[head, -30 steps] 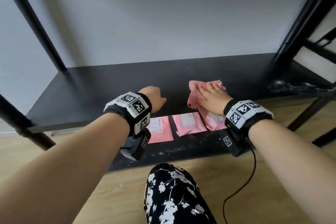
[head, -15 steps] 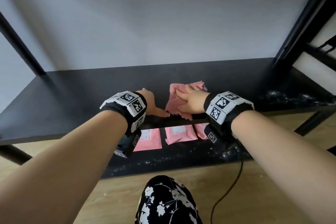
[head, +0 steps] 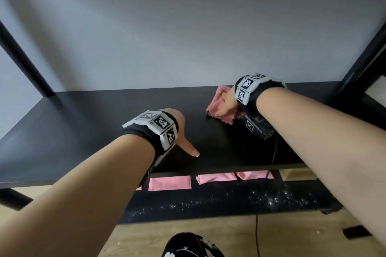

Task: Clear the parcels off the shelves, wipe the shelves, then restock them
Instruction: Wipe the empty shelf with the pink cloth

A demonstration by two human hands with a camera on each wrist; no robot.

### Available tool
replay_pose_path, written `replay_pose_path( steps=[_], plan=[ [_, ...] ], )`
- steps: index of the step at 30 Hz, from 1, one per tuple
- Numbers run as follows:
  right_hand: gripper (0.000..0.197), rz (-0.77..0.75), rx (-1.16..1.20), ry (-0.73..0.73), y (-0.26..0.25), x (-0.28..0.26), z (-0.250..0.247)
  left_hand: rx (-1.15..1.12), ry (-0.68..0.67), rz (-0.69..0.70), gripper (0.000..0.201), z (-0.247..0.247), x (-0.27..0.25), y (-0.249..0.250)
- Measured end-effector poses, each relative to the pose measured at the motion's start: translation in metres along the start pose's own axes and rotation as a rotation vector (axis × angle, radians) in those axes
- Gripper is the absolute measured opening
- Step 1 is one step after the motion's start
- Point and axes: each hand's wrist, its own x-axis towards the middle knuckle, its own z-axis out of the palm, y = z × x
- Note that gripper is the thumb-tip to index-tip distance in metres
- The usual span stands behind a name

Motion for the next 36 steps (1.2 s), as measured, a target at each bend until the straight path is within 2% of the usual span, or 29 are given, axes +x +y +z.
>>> replay_pose_path(
  steps=[1, 2, 3, 5, 8, 9, 12, 14, 17, 21, 23, 26, 30, 33, 36],
  plan=[
    [0.016, -0.024, 0.04, 0.013, -0.005, 0.006, -0.003, 0.006, 0.007, 0.0, 0.106, 0.002, 0.001, -0.001],
    [0.037, -0.05, 0.033, 0.017, -0.012, 0.011, -0.005, 0.004, 0.012, 0.002, 0.109, 0.005, 0.001, -0.002],
    [0.049, -0.076, 0.024, 0.021, -0.02, 0.017, -0.004, -0.003, 0.016, 0.002, 0.112, 0.007, 0.001, -0.003],
    [0.055, -0.145, -0.103, 0.041, -0.039, 0.031, -0.001, -0.027, 0.035, 0.013, 0.112, 0.011, 0.003, -0.006],
    [0.073, -0.178, -0.44, 0.06, -0.061, 0.047, 0.006, -0.079, 0.066, 0.038, 0.105, 0.014, 0.003, -0.009],
    [0.076, -0.171, -0.488, 0.063, -0.061, 0.049, 0.007, -0.087, 0.067, 0.038, 0.104, 0.015, 0.003, -0.01],
    [0.077, -0.175, -0.518, 0.108, -0.041, 0.041, 0.006, -0.056, 0.061, 0.024, 0.114, 0.014, 0.003, -0.008],
    [0.075, -0.111, -0.457, 0.123, -0.017, 0.03, 0.004, -0.038, 0.049, 0.018, 0.119, 0.012, 0.002, -0.008],
    [0.064, -0.028, -0.361, 0.138, 0.011, 0.013, 0.003, -0.024, 0.055, 0.018, 0.115, 0.01, 0.0, -0.007],
    [0.067, 0.057, -0.316, 0.127, 0.014, -0.005, 0.014, -0.035, 0.055, 0.02, 0.106, 0.01, -0.002, -0.005],
    [0.066, -0.013, -0.282, 0.122, 0.007, -0.011, 0.027, -0.036, 0.044, 0.011, 0.103, 0.009, -0.002, -0.005],
    [0.078, -0.07, -0.389, 0.076, -0.004, -0.018, 0.049, -0.043, 0.056, 0.008, 0.108, 0.01, -0.005, -0.005],
    [0.079, -0.109, -0.293, 0.017, 0.007, -0.042, 0.081, -0.056, 0.099, 0.011, 0.11, 0.013, -0.012, -0.003],
    [0.075, -0.109, -0.222, 0.073, 0.031, -0.062, 0.096, -0.081, 0.12, 0.038, 0.106, 0.012, -0.017, 0.0],
    [0.075, -0.026, -0.157, 0.168, 0.06, -0.074, 0.099, -0.092, 0.16, 0.137, 0.098, 0.009, -0.024, 0.021]
  ],
)
